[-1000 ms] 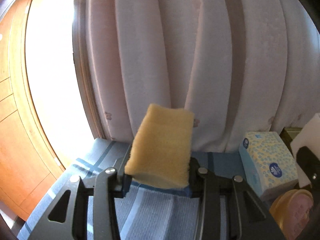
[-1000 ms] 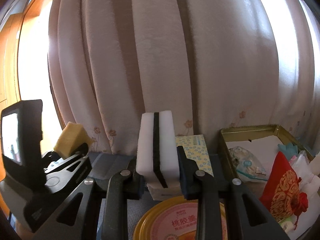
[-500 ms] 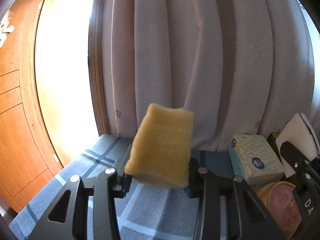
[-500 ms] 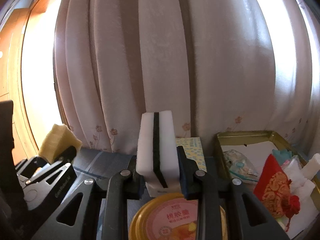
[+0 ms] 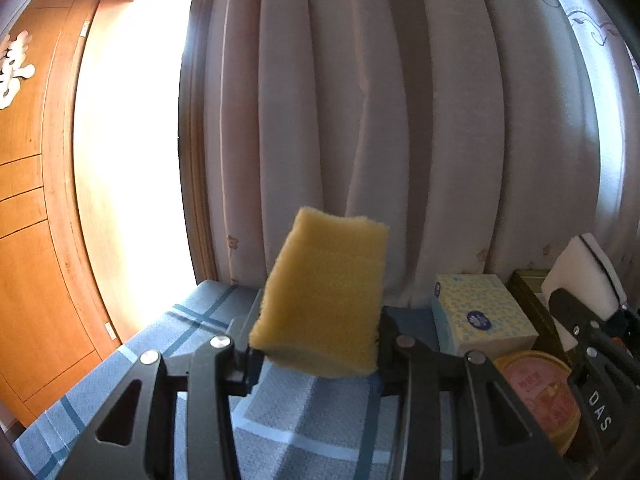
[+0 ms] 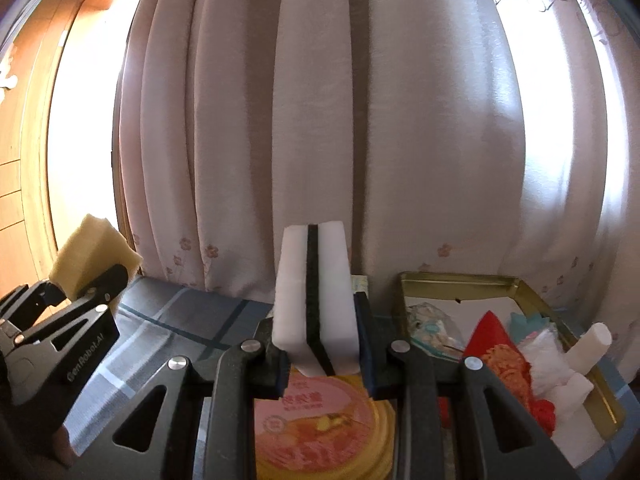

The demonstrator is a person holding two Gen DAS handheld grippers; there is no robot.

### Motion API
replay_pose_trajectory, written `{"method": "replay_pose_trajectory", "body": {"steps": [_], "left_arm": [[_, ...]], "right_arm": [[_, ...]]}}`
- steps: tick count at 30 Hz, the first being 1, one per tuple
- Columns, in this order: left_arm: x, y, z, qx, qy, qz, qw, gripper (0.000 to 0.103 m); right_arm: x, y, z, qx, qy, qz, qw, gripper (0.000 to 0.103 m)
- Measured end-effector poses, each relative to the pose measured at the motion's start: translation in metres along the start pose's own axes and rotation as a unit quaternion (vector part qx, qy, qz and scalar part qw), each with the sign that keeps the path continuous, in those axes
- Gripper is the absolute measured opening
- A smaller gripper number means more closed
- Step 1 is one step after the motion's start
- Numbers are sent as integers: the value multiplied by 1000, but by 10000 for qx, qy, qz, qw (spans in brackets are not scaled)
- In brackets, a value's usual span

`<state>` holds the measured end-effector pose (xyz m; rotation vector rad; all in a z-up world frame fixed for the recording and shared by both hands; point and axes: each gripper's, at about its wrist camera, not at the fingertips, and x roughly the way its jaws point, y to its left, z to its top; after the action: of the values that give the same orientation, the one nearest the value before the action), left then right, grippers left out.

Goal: Organize soft objects
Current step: 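Carry the yellow sponge with left gripper while right carries the white sponge toward the tray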

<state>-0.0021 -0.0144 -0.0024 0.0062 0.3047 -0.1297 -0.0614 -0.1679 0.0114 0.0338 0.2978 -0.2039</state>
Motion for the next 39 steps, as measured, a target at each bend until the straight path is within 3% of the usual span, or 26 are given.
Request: {"method": "replay_pose_trajectory", "body": {"steps": [20,39], "left_arm": [[-19,-42,-10,58,140,-346,9993,39],[-31,-81,-14,196,0,-532,9984,40]], "right_arm": [[-23,-35,-6,6,-220,-130,9997,30],[-30,-79,-9,236,-261,-344,9988,30]]}}
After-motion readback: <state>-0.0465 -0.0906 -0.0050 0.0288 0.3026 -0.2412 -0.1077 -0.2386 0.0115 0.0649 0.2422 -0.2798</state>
